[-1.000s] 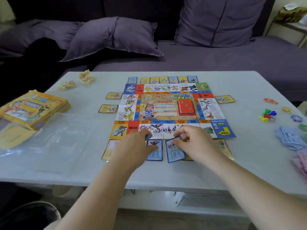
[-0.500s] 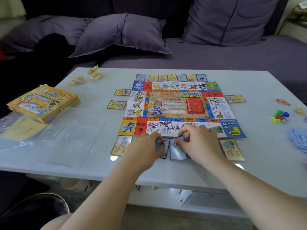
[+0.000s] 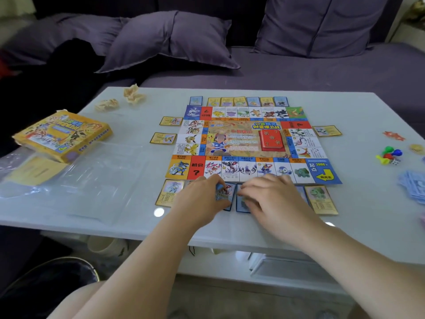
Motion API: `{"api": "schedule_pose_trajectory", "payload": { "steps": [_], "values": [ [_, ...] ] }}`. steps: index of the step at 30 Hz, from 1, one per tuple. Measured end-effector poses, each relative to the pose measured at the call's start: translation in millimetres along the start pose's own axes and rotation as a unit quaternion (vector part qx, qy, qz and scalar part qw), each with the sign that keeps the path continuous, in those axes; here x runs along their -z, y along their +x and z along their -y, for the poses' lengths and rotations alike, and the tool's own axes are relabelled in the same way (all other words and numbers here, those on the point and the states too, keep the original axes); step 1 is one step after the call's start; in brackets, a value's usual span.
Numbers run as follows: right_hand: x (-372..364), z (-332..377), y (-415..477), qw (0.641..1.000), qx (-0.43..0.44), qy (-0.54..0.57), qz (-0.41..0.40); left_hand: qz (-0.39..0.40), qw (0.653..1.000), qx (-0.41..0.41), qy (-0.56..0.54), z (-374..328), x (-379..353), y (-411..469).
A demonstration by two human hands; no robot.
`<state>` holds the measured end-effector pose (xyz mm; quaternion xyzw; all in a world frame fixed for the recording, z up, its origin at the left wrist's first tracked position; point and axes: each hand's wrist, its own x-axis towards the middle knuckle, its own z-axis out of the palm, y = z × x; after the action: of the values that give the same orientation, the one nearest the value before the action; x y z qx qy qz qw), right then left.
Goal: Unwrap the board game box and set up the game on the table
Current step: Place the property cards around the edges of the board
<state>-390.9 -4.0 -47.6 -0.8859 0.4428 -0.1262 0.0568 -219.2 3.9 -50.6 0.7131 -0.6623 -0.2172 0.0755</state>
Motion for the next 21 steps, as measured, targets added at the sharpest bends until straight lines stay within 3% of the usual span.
{"api": "schedule_pose_trajectory", "payload": {
  "steps": [5, 21],
  "values": [
    [-5, 3, -16, 0.996, 0.036, -0.034, 0.073, -0.005, 1.000, 0.004, 0.008, 0, -1, 0],
    [4, 4, -18, 0.994, 0.029, -0.039, 0.099, -0.012, 1.000, -0.004, 0.010, -5, -1, 0]
  ]
}}
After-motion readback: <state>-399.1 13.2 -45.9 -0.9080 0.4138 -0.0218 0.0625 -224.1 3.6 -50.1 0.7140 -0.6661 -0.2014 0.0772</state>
